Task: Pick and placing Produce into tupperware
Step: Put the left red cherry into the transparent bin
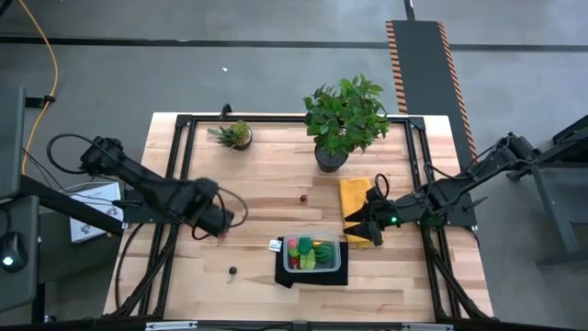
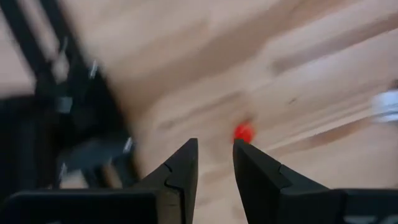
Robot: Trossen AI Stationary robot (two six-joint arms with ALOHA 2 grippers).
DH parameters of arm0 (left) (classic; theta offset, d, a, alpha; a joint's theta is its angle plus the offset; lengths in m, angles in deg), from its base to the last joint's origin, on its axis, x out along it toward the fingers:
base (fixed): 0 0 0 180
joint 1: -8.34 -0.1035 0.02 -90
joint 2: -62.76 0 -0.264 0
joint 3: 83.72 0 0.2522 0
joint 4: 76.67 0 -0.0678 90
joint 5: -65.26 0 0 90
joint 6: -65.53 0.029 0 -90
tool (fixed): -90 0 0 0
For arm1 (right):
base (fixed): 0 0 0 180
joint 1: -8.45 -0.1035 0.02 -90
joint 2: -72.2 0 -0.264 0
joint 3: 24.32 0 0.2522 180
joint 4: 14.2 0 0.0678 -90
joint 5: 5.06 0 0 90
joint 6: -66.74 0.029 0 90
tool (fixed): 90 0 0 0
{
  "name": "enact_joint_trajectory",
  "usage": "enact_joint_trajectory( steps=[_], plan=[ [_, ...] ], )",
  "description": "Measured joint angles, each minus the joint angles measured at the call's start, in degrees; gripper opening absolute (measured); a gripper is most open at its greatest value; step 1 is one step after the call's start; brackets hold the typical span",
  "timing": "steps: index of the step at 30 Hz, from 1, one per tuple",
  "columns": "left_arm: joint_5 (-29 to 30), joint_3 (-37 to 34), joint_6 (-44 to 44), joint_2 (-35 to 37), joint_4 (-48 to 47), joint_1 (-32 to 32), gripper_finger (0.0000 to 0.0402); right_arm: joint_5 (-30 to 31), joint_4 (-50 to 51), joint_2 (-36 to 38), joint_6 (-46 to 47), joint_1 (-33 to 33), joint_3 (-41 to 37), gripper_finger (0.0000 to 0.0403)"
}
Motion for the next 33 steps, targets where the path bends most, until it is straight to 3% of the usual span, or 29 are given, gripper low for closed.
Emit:
enact_joint_trajectory(
  steps=[5, 10, 15, 21, 27, 33],
  plan=[
    [-9.4, -8.4, -6.6, 0.1, 4.0, 2.2, 0.0090, 0.0, 0.0, 0.0, 0.0, 1.2, 0.0, 0.0282],
    [-12.6, -14.9, -8.4, -0.1, 17.0, 3.5, 0.0090, 0.0, 0.0, 0.0, 0.0, 3.0, 0.0, 0.0282],
    [-12.7, -19.1, -10.6, -0.4, 28.5, 3.4, 0.0090, -2.1, -0.3, 0.0, -0.5, 5.6, 0.0, 0.0282],
    [-10.9, -21.0, -19.0, -0.5, 29.8, 3.5, 0.0090, -7.2, -0.3, 0.0, -3.6, 9.2, 0.0, 0.0282],
    [-9.2, -22.0, -23.5, -0.5, 32.0, 3.5, 0.0094, -16.1, -0.3, 0.0, -7.6, 13.8, 0.0, 0.0282],
    [-6.3, -22.0, -25.0, -0.9, 32.8, 3.4, 0.0142, -26.6, 0.1, 0.0, -10.5, 18.3, 0.0, 0.0282]
  ],
)
